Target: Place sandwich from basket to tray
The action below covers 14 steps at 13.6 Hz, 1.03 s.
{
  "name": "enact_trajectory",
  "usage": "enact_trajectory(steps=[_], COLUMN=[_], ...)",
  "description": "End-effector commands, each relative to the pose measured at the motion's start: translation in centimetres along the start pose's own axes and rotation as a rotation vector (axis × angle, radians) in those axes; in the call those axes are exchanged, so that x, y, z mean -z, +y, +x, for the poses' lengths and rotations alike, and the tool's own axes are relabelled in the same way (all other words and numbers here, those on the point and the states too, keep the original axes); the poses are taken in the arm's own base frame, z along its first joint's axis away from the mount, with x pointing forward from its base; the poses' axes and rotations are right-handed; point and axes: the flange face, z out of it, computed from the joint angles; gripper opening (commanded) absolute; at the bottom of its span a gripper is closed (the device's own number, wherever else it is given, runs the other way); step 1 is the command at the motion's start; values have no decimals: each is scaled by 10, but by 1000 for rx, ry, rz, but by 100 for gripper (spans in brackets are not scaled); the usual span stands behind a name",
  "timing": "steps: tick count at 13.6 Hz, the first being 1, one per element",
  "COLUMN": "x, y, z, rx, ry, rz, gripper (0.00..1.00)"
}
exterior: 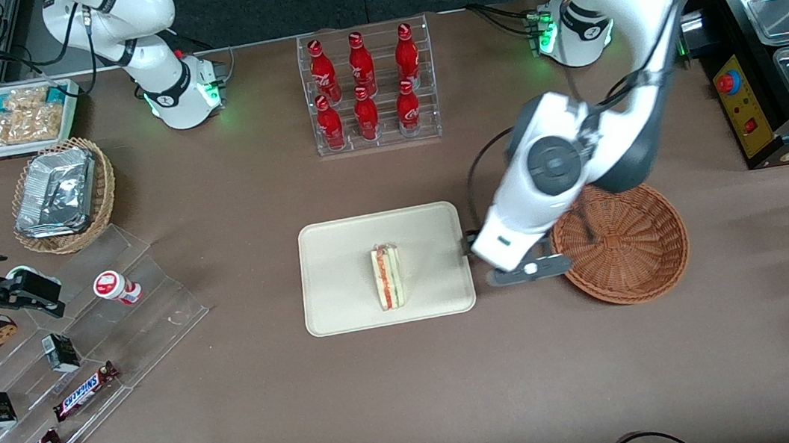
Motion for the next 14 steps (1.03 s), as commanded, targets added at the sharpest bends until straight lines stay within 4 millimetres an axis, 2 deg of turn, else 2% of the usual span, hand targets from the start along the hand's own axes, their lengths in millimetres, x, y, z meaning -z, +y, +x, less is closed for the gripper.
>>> enact_trajectory(steps=[1,4,9,11,14], x=[23,57,136,167,201], y=[-53,-122,-216,-230,-233], z=[-28,-34,-54,-69,-75], rx=[-48,-88,-124,-122,-119], ry=[-10,-32,-68,-63,-64], rz=[5,22,31,41,100], gripper=[99,99,99,99,99])
